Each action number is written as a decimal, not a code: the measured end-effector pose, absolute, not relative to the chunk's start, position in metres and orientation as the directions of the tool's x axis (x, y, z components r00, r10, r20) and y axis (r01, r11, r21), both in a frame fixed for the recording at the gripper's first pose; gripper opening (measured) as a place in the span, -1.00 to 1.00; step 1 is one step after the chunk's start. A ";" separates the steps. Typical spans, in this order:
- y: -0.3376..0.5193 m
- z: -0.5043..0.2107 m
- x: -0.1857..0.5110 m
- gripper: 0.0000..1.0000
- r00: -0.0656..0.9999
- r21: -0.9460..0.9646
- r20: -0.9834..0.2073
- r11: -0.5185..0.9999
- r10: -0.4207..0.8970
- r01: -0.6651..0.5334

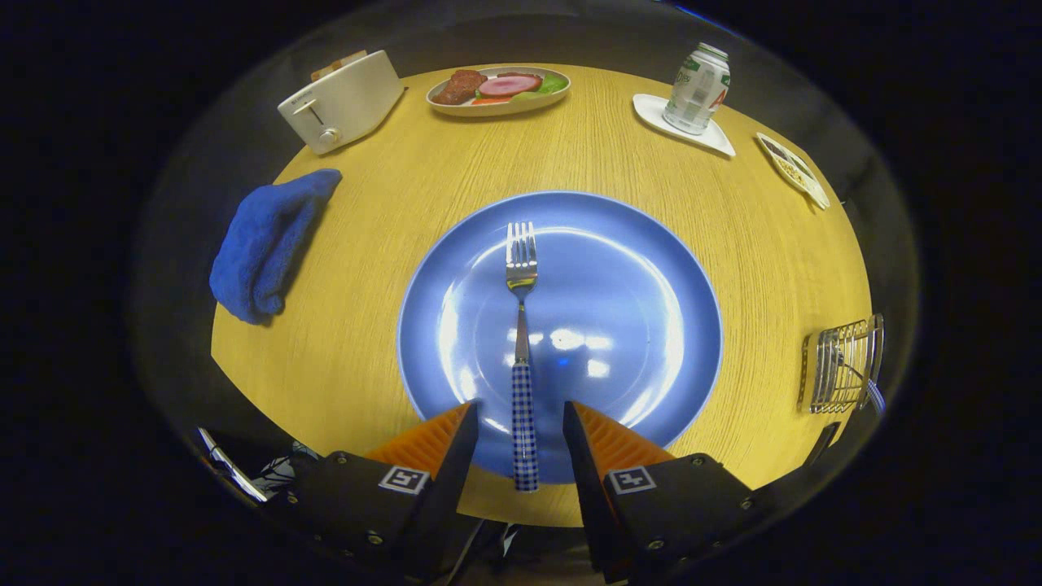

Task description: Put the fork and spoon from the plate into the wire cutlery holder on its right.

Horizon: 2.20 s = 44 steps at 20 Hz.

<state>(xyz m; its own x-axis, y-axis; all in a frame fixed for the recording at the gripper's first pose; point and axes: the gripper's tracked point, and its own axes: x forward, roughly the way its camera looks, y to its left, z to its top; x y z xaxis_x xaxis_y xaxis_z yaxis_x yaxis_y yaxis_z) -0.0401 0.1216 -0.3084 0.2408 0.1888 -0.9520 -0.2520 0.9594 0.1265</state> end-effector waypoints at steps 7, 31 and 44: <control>0.117 -0.313 -0.041 -0.85 0.167 0.092 -0.973 0.934 0.158 -0.346; 0.008 -0.222 -0.041 -0.97 0.284 -0.020 -0.952 0.902 0.115 -0.431; -0.098 -0.175 -0.065 -0.97 0.283 -0.114 -0.959 0.917 -0.002 -0.382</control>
<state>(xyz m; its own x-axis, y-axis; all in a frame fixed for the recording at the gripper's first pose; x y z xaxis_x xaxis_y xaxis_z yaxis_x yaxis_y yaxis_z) -0.0648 -0.0983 -0.1749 0.2827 -0.0019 -0.9592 -0.3819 0.9171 -0.1144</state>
